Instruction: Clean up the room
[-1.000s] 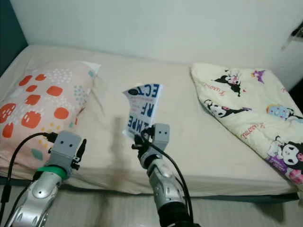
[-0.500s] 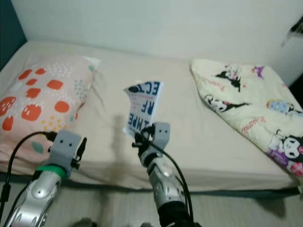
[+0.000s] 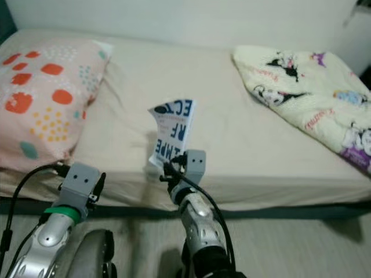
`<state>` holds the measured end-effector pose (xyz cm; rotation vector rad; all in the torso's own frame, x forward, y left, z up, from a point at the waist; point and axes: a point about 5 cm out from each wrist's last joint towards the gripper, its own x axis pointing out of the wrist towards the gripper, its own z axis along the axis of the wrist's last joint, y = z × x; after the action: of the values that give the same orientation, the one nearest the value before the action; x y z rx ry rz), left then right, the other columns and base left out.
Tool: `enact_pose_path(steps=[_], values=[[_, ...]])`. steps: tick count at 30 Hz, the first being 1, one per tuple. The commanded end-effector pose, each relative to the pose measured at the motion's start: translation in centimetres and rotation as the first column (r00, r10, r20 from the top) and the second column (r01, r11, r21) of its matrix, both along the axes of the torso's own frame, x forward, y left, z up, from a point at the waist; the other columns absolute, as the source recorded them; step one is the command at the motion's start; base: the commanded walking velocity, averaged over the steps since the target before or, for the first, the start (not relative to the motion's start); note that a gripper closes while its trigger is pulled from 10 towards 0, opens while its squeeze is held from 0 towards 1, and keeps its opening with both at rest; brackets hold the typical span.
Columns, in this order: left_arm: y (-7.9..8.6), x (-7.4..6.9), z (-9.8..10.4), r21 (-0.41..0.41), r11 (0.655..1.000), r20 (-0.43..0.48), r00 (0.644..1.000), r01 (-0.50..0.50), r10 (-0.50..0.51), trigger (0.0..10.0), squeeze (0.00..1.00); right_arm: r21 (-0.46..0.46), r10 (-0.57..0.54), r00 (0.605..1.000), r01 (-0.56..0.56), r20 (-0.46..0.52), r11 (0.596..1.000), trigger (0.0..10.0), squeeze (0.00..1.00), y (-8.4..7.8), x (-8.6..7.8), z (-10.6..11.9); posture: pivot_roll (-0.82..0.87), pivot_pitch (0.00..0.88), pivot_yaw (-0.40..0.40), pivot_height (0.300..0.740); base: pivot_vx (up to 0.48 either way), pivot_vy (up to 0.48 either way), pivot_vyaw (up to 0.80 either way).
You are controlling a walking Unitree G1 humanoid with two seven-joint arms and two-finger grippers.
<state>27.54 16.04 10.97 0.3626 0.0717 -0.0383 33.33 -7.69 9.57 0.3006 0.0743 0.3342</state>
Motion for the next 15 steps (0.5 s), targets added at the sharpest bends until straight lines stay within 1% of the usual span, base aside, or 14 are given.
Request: enact_pose_path(steps=[1, 2, 3, 4, 6, 7, 8, 10, 11, 13, 15], values=[[-0.3, -0.2, 0.2, 0.001, 1.000, 0.011, 1.000, 0.005, -0.005, 10.0, 0.00, -0.063, 0.013, 0.985, -0.002, 0.170, 0.998, 10.0, 0.00, -0.2, 0.4, 2.4, 0.13, 0.142, -0.061, 0.575, 0.000, 0.000, 0.00], [-0.3, -0.2, 0.2, 0.001, 1.000, 0.011, 1.000, 0.005, -0.005, 10.0, 0.00, -0.063, 0.013, 0.985, -0.002, 0.170, 0.998, 10.0, 0.00, -0.2, 0.4, 2.4, 0.13, 0.142, -0.061, 0.575, 0.000, 0.000, 0.00], [-0.1, -0.3, 0.4, 0.003, 1.000, 0.017, 1.000, -0.003, 0.003, 10.0, 0.00, -0.138, 0.044, 0.965, -0.008, 0.259, 0.990, 10.0, 0.00, -0.1, 0.7, 3.8, 0.13, 0.146, -0.066, 0.575, 0.000, 0.000, 0.00], [-0.1, -0.3, 0.4, 0.003, 1.000, 0.017, 1.000, -0.003, 0.003, 10.0, 0.00, -0.138, 0.044, 0.965, -0.008, 0.259, 0.990, 10.0, 0.00, -0.1, 0.7, 3.8, 0.13, 0.146, -0.066, 0.575, 0.000, 0.000, 0.00], [0.5, -0.4, 0.9, 0.015, 1.000, 0.036, 0.999, -0.020, 0.019, 10.0, 0.00, -0.280, 0.118, 0.917, -0.007, 0.382, 0.960, 10.0, 0.00, 0.5, 1.3, 6.1, 0.13, 0.162, -0.075, 0.575, 0.000, 0.000, 0.00], [0.8, -0.4, 1.2, 0.025, 0.999, 0.050, 0.998, -0.026, 0.025, 10.0, 0.00, -0.339, 0.149, 0.897, 0.001, 0.416, 0.941, 10.0, 0.00, 0.8, 1.6, 6.7, 0.14, 0.166, -0.076, 0.575, 0.000, 0.000, 0.00], [0.8, -0.4, 1.2, 0.025, 0.999, 0.050, 0.998, -0.026, 0.025, 10.0, 0.00, -0.339, 0.149, 0.897, 0.001, 0.416, 0.941, 10.0, 0.00, 0.8, 1.6, 6.7, 0.14, 0.166, -0.076, 0.575, 0.000, 0.000, 0.00], [1.5, -0.6, 2.1, 0.051, 0.998, 0.078, 0.997, -0.031, 0.027, 10.0, 0.00, -0.442, 0.196, 0.870, 0.028, 0.452, 0.897, 10.0, 0.00, 1.5, 2.0, 7.4, 0.15, 0.199, -0.082, 0.575, 0.000, 0.000, 0.00], [1.5, -0.6, 2.1, 0.051, 0.998, 0.078, 0.997, -0.031, 0.027, 10.0, 0.00, -0.442, 0.196, 0.870, 0.028, 0.452, 0.897, 10.0, 0.00, 1.5, 2.0, 7.4, 0.15, 0.199, -0.082, 0.575, 0.000, 0.000, 0.00], [2.2, -1.0, 2.9, 0.087, 0.996, 0.098, 0.995, -0.019, 0.010, 10.0, 0.00, -0.531, 0.226, 0.852, 0.070, 0.473, 0.845, 10.0, 0.00, 2.3, 2.4, 7.7, 0.15, 0.211, -0.082, 0.575, 0.000, 0.000, 0.00], [2.7, -1.6, 3.4, 0.108, 0.994, 0.100, 0.995, -0.004, -0.007, 10.0, 0.00, -0.593, 0.247, 0.837, 0.110, 0.488, 0.797, 10.0, 0.00, 2.9, 2.7, 7.8, 0.16, 0.236, -0.078, 0.575, 0.000, 0.000, 0.00]])
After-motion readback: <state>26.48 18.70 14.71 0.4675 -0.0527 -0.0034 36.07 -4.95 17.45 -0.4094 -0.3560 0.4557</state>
